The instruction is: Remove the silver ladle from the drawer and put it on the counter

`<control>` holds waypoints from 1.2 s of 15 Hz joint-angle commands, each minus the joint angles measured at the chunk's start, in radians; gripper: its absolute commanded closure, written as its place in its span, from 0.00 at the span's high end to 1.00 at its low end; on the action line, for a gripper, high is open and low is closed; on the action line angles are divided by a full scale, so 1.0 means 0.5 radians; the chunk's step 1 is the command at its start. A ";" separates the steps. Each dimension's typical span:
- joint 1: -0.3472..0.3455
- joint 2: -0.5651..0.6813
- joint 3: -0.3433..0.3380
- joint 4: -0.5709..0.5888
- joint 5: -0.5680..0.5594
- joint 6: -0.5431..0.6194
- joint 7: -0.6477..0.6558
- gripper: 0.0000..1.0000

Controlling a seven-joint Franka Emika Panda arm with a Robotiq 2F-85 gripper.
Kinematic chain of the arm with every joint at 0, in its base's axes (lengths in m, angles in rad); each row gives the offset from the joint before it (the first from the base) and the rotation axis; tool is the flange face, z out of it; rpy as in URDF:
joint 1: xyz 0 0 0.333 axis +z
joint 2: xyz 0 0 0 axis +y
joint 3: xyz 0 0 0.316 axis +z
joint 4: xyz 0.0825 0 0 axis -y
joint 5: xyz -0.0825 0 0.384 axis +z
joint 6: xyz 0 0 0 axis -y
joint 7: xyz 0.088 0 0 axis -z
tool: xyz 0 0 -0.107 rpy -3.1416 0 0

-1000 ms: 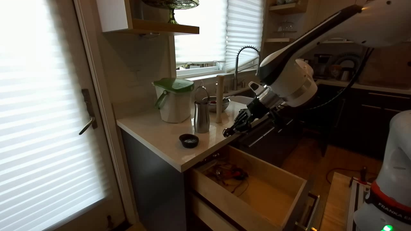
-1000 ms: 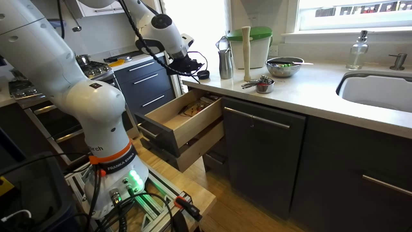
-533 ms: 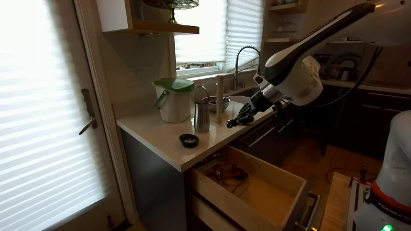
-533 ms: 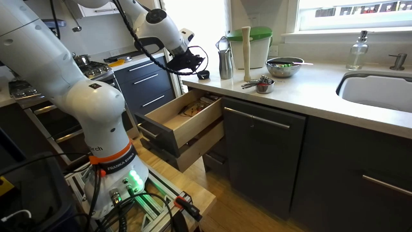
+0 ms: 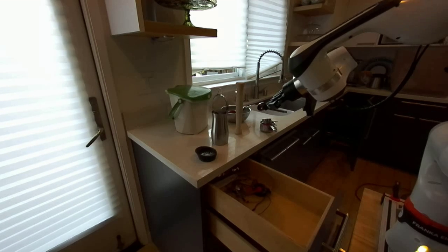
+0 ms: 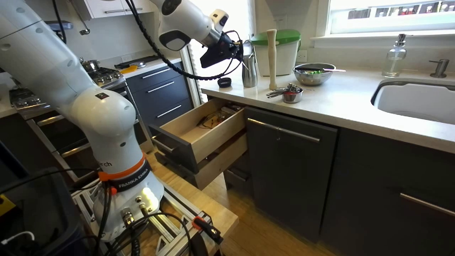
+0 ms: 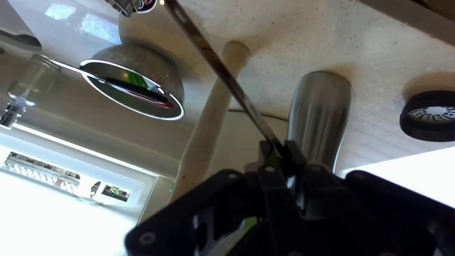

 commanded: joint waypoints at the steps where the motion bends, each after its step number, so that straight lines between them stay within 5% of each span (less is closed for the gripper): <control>1: 0.051 0.013 -0.023 0.019 0.030 0.001 0.001 0.03; 5: 0.146 0.040 -0.088 0.044 -0.109 -0.243 -0.217 0.03; 11: 0.040 0.324 -0.039 -0.008 -0.433 -0.378 -0.430 0.03; 13: 0.127 0.278 -0.125 0.078 -0.242 -0.545 -0.511 0.03; 15: 0.086 0.326 -0.062 0.034 -0.324 -0.414 -0.424 0.11; 18: 0.124 0.302 -0.086 0.074 -0.237 -0.482 -0.482 0.03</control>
